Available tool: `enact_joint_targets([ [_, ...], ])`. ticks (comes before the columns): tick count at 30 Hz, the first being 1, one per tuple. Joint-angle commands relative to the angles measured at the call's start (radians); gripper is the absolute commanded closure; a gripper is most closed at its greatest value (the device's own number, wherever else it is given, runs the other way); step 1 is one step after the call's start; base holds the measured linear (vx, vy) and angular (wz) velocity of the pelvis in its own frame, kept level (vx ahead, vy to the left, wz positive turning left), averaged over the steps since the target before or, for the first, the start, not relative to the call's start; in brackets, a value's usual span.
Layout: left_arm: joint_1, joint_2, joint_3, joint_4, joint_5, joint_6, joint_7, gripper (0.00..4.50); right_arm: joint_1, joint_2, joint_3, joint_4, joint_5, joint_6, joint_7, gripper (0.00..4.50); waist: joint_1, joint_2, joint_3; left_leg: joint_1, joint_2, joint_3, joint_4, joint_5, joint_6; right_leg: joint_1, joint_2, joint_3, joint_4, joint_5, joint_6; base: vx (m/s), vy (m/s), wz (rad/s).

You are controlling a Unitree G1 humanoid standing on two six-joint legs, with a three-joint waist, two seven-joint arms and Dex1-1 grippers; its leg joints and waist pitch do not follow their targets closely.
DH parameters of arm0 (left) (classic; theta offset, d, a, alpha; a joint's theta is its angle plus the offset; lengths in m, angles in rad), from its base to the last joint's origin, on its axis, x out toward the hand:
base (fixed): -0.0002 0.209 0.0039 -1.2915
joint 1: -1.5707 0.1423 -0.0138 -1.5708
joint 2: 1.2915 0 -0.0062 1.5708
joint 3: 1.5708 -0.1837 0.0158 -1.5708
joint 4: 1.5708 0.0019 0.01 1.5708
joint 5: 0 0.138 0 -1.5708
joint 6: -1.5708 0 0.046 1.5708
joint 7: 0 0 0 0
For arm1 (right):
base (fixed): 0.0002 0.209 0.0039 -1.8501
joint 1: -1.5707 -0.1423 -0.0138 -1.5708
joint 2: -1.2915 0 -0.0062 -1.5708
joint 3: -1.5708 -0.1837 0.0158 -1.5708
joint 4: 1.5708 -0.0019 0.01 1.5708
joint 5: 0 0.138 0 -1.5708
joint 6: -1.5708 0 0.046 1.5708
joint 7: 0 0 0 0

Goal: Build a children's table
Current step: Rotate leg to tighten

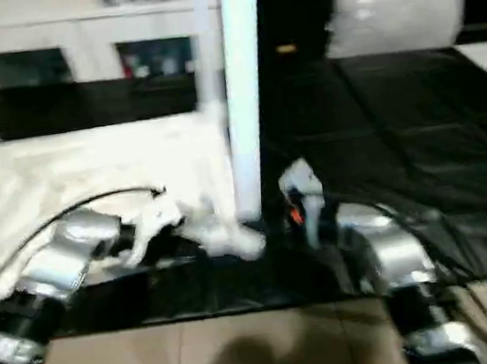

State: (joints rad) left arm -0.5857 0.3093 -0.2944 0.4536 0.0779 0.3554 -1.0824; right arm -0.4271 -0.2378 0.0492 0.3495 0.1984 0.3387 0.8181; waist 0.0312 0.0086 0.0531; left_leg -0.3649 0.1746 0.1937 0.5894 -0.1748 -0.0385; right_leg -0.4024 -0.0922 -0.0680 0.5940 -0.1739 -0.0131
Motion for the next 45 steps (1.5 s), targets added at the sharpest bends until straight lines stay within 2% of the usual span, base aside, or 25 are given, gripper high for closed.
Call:
enact_joint_targets([
  [1, -0.004, -0.108, -0.042, -0.064, -0.056, 0.029, 0.033, 4.5, -0.041, 0.065, 0.02, 0.045, -0.025, 0.026, -0.159, 2.53, 0.002, -0.007, -0.055, 0.004, 0.048, -0.042, -0.085, -0.354, -0.03, 0.038, -0.063, 0.035, -0.091, -0.483, -0.133, 0.0, 0.0, 0.0],
  [2, -0.022, -0.146, -0.02, -0.036, -0.028, 0.038, 0.136, 4.5, -0.053, 0.103, 0.002, 0.074, -0.041, 0.02, -0.256, 2.53, 0.003, -0.008, -0.056, 0.005, 0.047, -0.04, -0.083, -0.347, -0.022, 0.038, -0.063, 0.035, -0.092, -0.467, -0.135, 0.0, 0.0, 0.0],
  [3, -0.029, -0.16, -0.013, -0.023, -0.015, 0.04, 0.178, 4.5, -0.057, 0.119, -0.006, 0.086, -0.045, 0.015, -0.291, 2.53, -0.004, -0.006, -0.055, 0.004, 0.047, -0.036, -0.082, -0.337, -0.014, 0.033, -0.06, 0.039, -0.092, -0.431, -0.149, 0.0, 0.0, 0.0],
  [4, -0.04, -0.18, -0.008, -0.002, 0.013, 0.037, 0.246, 4.5, -0.062, 0.149, -0.024, 0.104, -0.044, -0.005, -0.336, 2.53, -0.006, -0.009, -0.057, 0.007, 0.044, -0.032, -0.078, -0.331, -0.006, 0.031, -0.061, 0.039, -0.095, -0.418, -0.155, 0.0, 0.0, 0.0],
  [6, -0.046, -0.189, -0.012, 0.007, 0.032, 0.031, 0.276, 4.5, -0.063, 0.168, -0.038, 0.112, -0.035, -0.022, -0.348, 1.99, 0.001, -0.011, -0.057, 0.006, 0.04, -0.028, -0.074, -0.304, 0.019, 0.034, -0.061, 0.041, -0.098, -0.407, -0.154, 0.0, 0.0, 0.0],
  [7, -0.044, -0.21, 0.008, 0.002, 0.017, 0.036, 0.289, 4.5, -0.063, 0.178, -0.032, 0.108, -0.048, -0.038, -0.343, 1.86, 0.006, -0.006, -0.057, 0.006, 0.042, -0.026, -0.074, -0.286, 0.029, 0.034, -0.059, 0.042, -0.097, -0.382, -0.157, 0.0, 0.0, 0.0],
  [9, -0.041, -0.21, 0.012, -0.008, 0.016, 0.032, 0.29, 4.5, -0.062, 0.184, -0.035, 0.099, -0.042, -0.046, -0.328, 1.74, 0.013, -0.009, -0.061, 0.004, 0.044, -0.026, -0.075, -0.253, 0.042, 0.039, -0.057, 0.042, -0.088, -0.326, -0.165, 0.0, 0.0, 0.0],
  [10, -0.037, -0.199, 0.007, -0.013, 0.021, 0.023, 0.281, 4.5, -0.059, 0.184, -0.041, 0.088, -0.032, -0.046, -0.319, 1.63, 0.017, -0.008, -0.062, 0.001, 0.044, -0.025, -0.075, -0.228, 0.049, 0.043, -0.057, 0.042, -0.083, -0.284, -0.174, 0.0, 0.0, 0.0],
  [13, -0.029, -0.169, -0.002, -0.014, 0.027, 0.0, 0.256, 4.5, -0.044, 0.157, -0.032, 0.063, -0.024, -0.062, -0.269, 1.39, 0.019, -0.005, -0.062, 0.001, 0.046, -0.024, -0.076, -0.212, 0.058, 0.046, -0.056, 0.04, -0.078, -0.239, -0.193, 0.0, 0.0, 0.0],
  [18, -0.014, -0.103, -0.023, -0.003, 0.042, -0.077, 0.196, 4.5, -0.016, 0.092, -0.025, 0.035, -0.004, -0.087, -0.16, 0.96, 0.027, -0.001, -0.06, 0.003, 0.048, -0.028, -0.079, -0.248, 0.052, 0.048, -0.058, 0.039, -0.082, -0.279, -0.183, 0.0, 0.0, 0.0],
  [19, -0.008, -0.077, -0.034, -0.005, 0.042, -0.098, 0.157, 4.5, -0.008, 0.057, -0.017, 0.031, -0.005, -0.104, -0.108, 0.8, 0.028, 0.0, -0.058, 0.005, 0.05, -0.028, -0.081, -0.268, 0.046, 0.044, -0.058, 0.04, -0.085, -0.3, -0.18, 0.0, 0.0, 0.0],
  [22, -0.004, -0.048, -0.044, -0.003, 0.042, -0.112, 0.117, 4.5, 0.0, 0.015, -0.01, 0.027, -0.004, -0.117, -0.045, 0.67, 0.032, 0.001, -0.059, 0.006, 0.051, -0.026, -0.082, -0.273, 0.037, 0.044, -0.057, 0.042, -0.082, -0.289, -0.186, 0.0, 0.0, 0.0],
  [23, 0.003, -0.008, -0.059, 0.003, 0.041, -0.152, 0.051, 4.5, 0.007, -0.037, -0.004, 0.021, 0.002, -0.13, 0.034, 0.57, 0.033, 0.001, -0.062, 0.007, 0.052, -0.027, -0.081, -0.269, 0.035, 0.045, -0.059, 0.042, -0.08, -0.276, -0.193, 0.0, 0.0, 0.0],
  [27, 0.009, 0.047, -0.087, 0.008, 0.035, -0.215, -0.047, 4.5, 0.015, -0.108, 0.014, 0.005, 0.012, -0.151, 0.161, 0.28, 0.045, -0.001, -0.064, 0.007, 0.053, -0.024, -0.078, -0.247, 0.049, 0.048, -0.06, 0.043, -0.073, -0.227, -0.21, 0.0, 0.0, 0.0],
  [29, 0.01, 0.097, -0.123, 0.021, 0.036, -0.295, -0.14, 4.5, 0.025, -0.176, 0.041, -0.018, 0.051, -0.156, 0.334, 0.28, 0.051, -0.004, -0.064, 0.007, 0.055, -0.023, -0.077, -0.243, 0.053, 0.049, -0.061, 0.043, -0.072, -0.228, -0.21, 0.0, 0.0, 0.0],
  [30, 0.01, 0.097, -0.123, 0.021, 0.036, -0.295, -0.14, 4.5, 0.025, -0.176, 0.041, -0.018, 0.051, -0.156, 0.334, 0.28, 0.055, -0.005, -0.064, 0.007, 0.054, -0.023, -0.075, -0.244, 0.059, 0.05, -0.06, 0.042, -0.072, -0.232, -0.211, 0.0, 0.0, 0.0],
  [31, 0.008, 0.115, -0.139, 0.031, 0.042, -0.331, -0.175, 4.5, 0.024, -0.203, 0.058, -0.022, 0.065, -0.154, 0.4, 0.28, 0.062, -0.003, -0.063, 0.009, 0.059, -0.021, -0.076, -0.24, 0.063, 0.046, -0.059, 0.043, -0.071, -0.234, -0.214, 0.0, 0.0, 0.0],
  [37, 0.006, 0.158, -0.176, 0.022, 0.031, -0.389, -0.295, 4.5, 0.0, -0.246, 0.089, -0.007, 0.087, -0.139, 0.526, 0.85, 0.071, -0.005, -0.063, 0.011, 0.06, -0.022, -0.077, -0.263, 0.044, 0.045, -0.063, 0.043, -0.071, -0.287, -0.213, 0.0, 0.0, 0.0],
  [45, -0.002, 0.168, -0.204, 0.009, 0.011, -0.428, -0.379, 4.5, -0.013, -0.257, 0.148, 0.009, 0.066, -0.145, 0.612, 1.47, 0.084, -0.006, -0.065, 0.014, 0.062, -0.021, -0.076, -0.247, 0.036, 0.041, -0.064, 0.045, -0.067, -0.271, -0.219, 0.0, 0.0, 0.0],
])
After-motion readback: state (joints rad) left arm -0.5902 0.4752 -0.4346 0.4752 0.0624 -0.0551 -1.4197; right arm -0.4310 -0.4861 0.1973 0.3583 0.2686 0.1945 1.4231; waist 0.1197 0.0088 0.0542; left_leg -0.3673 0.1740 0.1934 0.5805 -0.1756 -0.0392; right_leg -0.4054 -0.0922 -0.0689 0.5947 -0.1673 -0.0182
